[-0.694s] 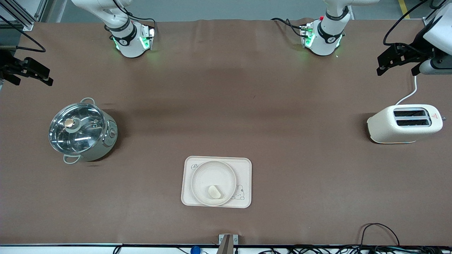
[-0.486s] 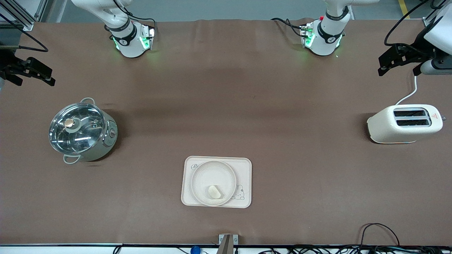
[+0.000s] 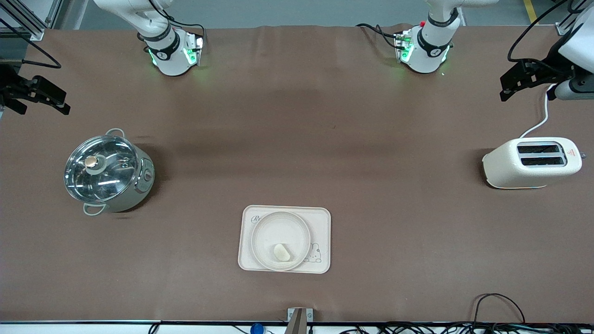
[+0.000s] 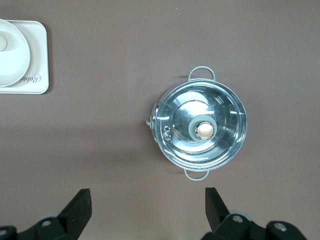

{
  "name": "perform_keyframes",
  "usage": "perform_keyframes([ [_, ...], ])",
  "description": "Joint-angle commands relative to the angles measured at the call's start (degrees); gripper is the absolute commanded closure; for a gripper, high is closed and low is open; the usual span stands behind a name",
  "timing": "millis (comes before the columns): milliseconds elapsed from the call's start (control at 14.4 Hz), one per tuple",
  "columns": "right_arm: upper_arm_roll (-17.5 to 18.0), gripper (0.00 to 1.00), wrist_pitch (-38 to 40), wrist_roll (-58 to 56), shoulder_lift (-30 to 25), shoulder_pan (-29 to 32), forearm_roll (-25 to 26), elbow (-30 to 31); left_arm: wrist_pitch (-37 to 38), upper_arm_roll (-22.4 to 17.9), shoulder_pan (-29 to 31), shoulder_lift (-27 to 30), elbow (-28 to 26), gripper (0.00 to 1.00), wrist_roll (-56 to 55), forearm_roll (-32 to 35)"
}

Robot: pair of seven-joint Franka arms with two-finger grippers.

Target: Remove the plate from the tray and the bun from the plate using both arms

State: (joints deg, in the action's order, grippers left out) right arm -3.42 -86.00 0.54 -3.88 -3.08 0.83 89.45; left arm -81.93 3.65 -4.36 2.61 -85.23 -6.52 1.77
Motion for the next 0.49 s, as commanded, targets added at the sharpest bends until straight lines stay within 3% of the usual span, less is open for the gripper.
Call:
perform_keyframes([
  [0, 0.0, 0.0, -0.2, 0.2, -0.8, 0.1, -0.6, 0.8, 0.1, 0.1, 0.2, -1.1, 1.5, 0.0, 1.2, 0.9],
  [208, 0.0, 0.0, 0.0, 1.2, -0.2, -1.2, -4.2, 1.3, 0.0, 0.2, 0.1, -1.2, 1.5, 0.0, 1.2, 0.9],
  [416, 0.1, 0.0, -8.0, 9.6, 8.3, -8.4, -5.7, 1.3, 0.0, 0.2, 0.1, -1.7, 1.5, 0.0, 1.2, 0.4],
])
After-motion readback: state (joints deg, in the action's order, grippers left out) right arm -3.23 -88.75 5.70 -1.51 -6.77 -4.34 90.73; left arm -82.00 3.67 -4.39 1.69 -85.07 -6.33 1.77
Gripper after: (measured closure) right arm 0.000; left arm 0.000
